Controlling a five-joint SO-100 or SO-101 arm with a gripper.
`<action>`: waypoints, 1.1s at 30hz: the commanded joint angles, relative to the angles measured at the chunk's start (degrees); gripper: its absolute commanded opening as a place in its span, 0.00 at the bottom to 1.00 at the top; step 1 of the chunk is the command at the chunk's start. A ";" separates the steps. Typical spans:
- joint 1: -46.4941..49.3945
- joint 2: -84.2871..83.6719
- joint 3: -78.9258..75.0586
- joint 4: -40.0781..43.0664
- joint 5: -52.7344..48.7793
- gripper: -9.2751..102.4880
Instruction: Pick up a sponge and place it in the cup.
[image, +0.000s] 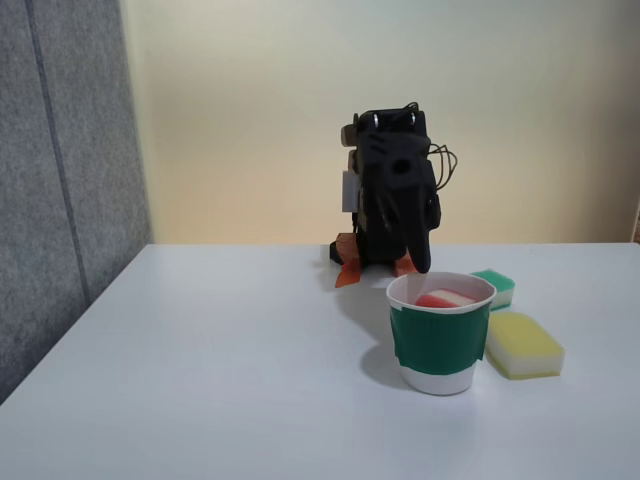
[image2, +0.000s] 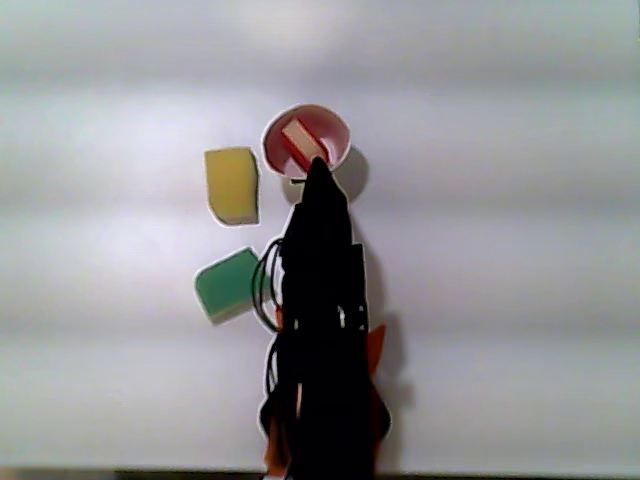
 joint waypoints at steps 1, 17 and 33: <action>0.53 0.79 0.97 0.26 0.18 0.08; 2.72 0.88 5.45 -1.05 -1.85 0.08; 7.47 0.97 5.45 -23.03 0.70 0.08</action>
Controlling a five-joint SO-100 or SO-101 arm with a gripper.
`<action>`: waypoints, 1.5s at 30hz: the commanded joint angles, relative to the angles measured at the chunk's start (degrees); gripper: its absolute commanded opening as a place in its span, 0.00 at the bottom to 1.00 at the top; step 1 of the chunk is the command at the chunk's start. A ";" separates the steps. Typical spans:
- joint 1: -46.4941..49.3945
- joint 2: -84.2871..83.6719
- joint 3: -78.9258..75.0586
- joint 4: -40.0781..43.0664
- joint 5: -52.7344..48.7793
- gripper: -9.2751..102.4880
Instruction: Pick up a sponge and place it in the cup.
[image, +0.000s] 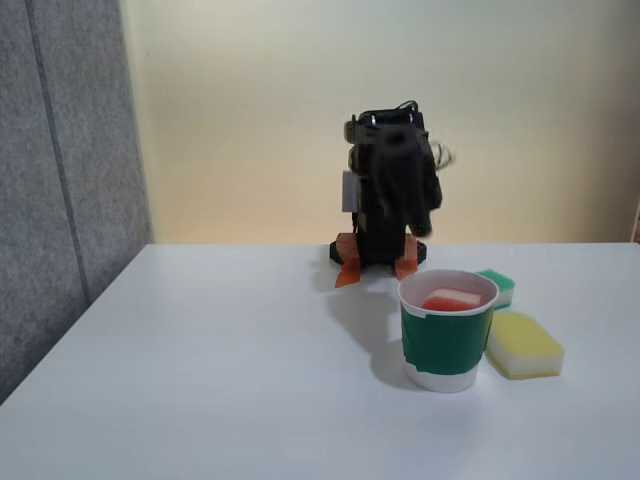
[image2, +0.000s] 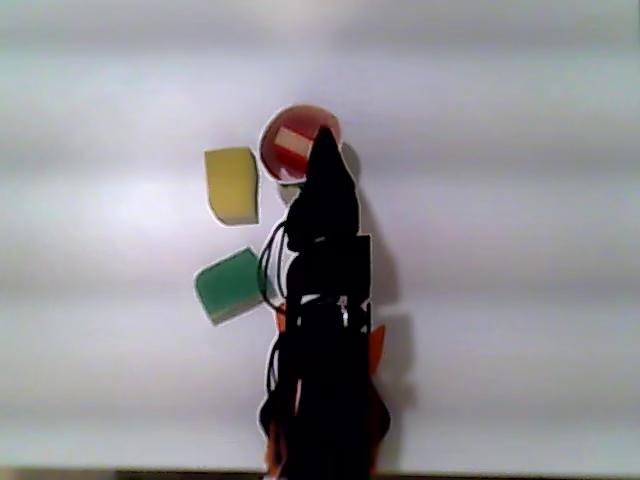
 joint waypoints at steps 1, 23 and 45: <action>4.75 0.88 2.64 -3.08 0.18 0.08; 9.84 0.62 2.64 46.85 -5.36 0.08; -1.58 1.14 2.64 47.55 -1.32 0.08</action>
